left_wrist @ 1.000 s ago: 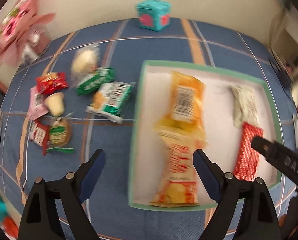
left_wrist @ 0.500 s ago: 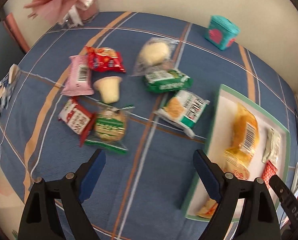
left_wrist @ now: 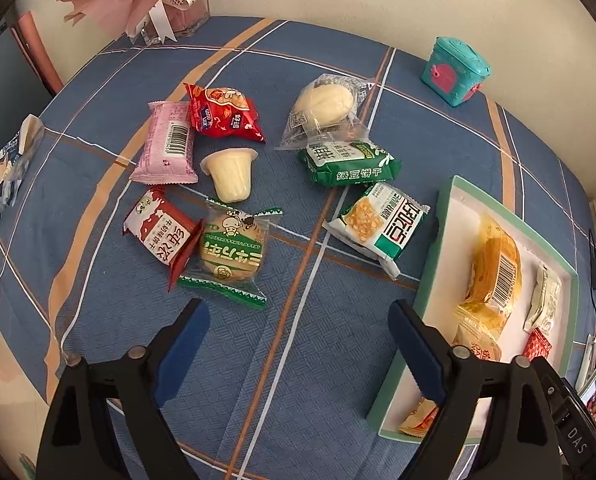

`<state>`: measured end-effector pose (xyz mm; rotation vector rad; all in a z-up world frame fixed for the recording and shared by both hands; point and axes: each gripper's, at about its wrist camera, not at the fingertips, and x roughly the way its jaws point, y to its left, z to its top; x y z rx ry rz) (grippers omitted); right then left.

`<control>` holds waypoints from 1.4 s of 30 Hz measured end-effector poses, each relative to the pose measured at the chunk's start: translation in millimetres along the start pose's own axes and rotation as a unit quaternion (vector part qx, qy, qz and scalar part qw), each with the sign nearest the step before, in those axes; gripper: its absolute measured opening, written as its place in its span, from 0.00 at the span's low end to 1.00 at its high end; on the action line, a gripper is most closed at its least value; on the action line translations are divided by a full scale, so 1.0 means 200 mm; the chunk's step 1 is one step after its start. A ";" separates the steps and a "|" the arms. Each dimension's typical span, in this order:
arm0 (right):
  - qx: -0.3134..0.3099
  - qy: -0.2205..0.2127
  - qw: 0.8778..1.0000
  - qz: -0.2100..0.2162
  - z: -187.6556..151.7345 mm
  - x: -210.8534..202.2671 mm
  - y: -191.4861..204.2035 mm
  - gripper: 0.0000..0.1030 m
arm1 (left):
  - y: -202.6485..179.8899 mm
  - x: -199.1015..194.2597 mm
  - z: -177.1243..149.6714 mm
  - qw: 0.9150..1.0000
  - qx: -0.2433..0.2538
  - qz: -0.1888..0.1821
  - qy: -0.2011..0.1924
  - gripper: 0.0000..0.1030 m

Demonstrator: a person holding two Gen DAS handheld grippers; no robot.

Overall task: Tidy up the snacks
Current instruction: 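Move both grippers back toward the remaining snack pile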

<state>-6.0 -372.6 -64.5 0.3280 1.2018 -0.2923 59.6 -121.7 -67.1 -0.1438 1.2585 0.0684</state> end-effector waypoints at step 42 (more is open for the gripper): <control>-0.090 -0.035 0.990 0.107 -0.09 -0.02 0.59 1.00 | 0.39 -0.03 0.13 0.998 -0.005 0.056 -0.042 0.97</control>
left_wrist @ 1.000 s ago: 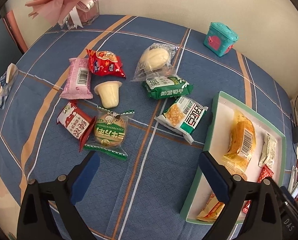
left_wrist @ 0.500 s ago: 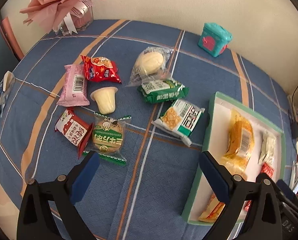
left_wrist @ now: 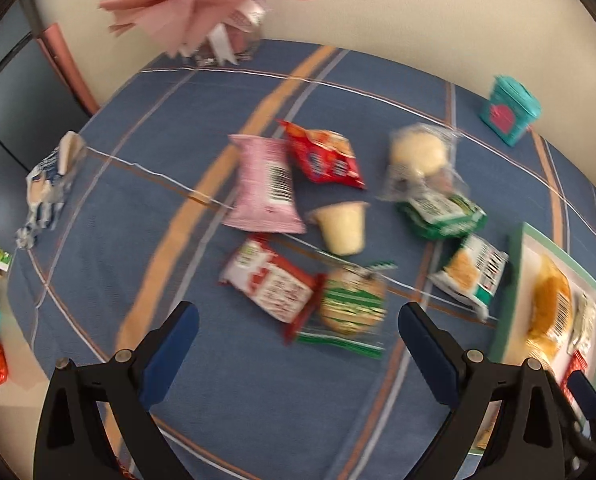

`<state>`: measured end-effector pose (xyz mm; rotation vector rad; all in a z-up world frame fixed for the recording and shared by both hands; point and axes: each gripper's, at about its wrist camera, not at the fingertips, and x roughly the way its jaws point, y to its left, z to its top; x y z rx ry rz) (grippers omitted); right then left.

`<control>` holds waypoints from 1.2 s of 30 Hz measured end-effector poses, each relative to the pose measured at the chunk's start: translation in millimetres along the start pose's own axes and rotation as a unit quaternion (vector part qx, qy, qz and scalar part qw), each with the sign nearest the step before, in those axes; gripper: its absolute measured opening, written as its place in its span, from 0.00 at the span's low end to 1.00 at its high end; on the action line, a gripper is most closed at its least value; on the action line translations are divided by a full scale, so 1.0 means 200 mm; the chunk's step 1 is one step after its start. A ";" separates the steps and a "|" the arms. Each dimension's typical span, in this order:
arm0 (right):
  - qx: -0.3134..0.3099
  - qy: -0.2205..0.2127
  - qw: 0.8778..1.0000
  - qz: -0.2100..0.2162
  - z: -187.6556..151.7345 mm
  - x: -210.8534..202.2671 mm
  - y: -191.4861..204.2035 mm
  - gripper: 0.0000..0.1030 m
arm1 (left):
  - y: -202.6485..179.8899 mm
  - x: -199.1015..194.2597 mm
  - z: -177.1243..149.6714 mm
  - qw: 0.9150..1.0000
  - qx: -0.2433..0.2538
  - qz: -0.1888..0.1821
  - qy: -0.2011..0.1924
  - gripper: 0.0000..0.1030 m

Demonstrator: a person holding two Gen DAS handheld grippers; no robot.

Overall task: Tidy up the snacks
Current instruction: 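Move both grippers back toward the remaining snack pile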

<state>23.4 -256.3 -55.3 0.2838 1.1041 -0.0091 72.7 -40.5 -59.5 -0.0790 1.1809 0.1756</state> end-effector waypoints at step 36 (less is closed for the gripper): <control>-0.057 0.069 0.995 0.037 0.03 0.55 0.52 0.99 | 0.32 0.35 0.16 0.995 -0.070 -0.032 0.062 0.97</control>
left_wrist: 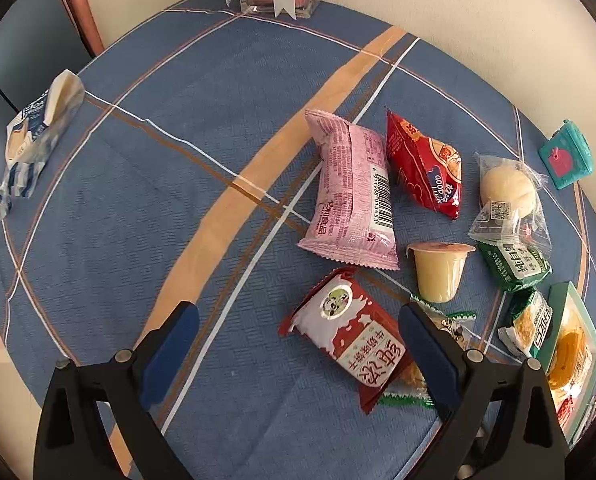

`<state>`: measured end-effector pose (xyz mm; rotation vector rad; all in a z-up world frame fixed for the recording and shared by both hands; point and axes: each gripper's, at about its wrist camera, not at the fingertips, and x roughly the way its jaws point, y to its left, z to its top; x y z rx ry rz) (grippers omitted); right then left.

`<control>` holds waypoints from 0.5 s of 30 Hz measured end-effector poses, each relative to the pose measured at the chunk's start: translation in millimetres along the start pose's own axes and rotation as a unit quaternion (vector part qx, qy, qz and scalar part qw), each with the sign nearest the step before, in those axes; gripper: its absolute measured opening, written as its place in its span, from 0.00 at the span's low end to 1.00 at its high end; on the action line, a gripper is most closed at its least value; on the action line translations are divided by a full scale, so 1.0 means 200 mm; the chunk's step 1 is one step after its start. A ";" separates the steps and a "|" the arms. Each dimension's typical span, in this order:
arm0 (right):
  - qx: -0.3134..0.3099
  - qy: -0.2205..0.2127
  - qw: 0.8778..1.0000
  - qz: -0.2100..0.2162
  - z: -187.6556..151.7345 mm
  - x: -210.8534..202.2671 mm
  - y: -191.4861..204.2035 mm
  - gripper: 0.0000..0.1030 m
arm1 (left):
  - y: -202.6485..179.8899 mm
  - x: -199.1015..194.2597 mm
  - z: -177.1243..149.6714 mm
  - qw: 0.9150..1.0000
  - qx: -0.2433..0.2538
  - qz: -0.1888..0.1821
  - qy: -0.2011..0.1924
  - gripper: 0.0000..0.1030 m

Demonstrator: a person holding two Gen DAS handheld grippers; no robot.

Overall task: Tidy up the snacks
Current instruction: 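Move both grippers back toward the remaining snack pile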

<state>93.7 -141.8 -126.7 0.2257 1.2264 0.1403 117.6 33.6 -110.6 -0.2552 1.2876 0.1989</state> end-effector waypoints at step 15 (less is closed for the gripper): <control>-0.041 -0.001 0.998 -0.038 0.03 0.13 0.15 0.96 | -0.04 0.13 0.00 1.000 -0.003 -0.013 0.026 0.97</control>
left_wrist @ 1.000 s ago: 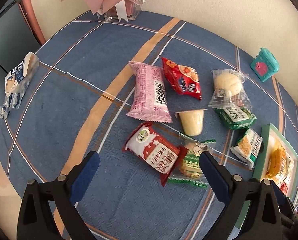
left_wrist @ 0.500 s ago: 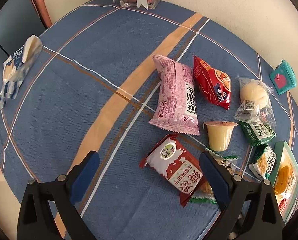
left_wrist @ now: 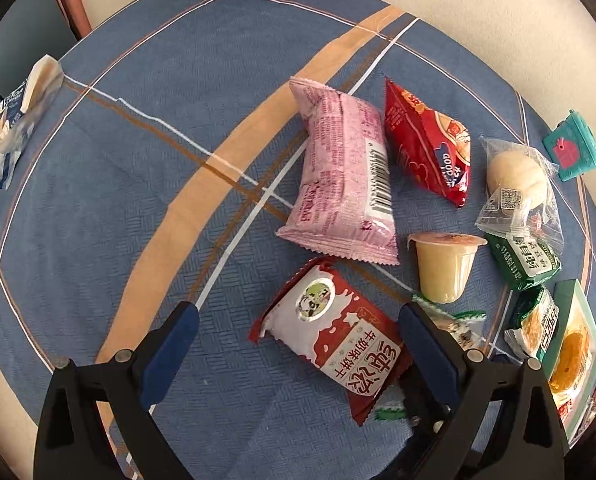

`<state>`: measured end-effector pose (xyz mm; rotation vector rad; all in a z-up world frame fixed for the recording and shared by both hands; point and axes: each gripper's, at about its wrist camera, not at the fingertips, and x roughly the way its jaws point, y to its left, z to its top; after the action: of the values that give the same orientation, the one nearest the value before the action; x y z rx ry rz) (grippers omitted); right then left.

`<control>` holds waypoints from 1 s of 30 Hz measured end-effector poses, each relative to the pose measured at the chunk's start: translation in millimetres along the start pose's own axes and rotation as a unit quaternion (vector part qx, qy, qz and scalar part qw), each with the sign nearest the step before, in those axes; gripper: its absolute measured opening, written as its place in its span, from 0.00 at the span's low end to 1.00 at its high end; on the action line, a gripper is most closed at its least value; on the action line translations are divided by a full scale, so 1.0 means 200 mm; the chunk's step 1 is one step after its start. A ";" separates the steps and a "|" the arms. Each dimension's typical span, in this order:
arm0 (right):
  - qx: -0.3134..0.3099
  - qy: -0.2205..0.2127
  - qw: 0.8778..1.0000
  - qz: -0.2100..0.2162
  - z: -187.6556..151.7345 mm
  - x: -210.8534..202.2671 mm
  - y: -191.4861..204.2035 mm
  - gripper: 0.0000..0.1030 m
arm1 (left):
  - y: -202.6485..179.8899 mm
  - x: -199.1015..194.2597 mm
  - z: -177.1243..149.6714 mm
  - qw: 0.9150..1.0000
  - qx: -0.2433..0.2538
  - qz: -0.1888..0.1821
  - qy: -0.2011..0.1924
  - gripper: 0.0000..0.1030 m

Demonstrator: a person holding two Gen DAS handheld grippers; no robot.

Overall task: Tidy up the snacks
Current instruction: 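Move both grippers back toward the remaining snack pile, then grasp the red-white milk packet with the left gripper while the right grasps the green-white cookie packet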

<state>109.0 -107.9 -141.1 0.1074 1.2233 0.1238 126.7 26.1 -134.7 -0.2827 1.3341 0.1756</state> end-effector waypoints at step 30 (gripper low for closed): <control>-0.005 -0.022 1.000 0.002 0.00 -0.20 -0.14 0.51 | -0.03 -0.17 -0.06 1.000 -0.009 -0.015 -0.019 0.40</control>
<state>95.5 -141.6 -107.5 0.1035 1.1792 0.1297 110.0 17.9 -103.0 -0.3127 1.2911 0.1659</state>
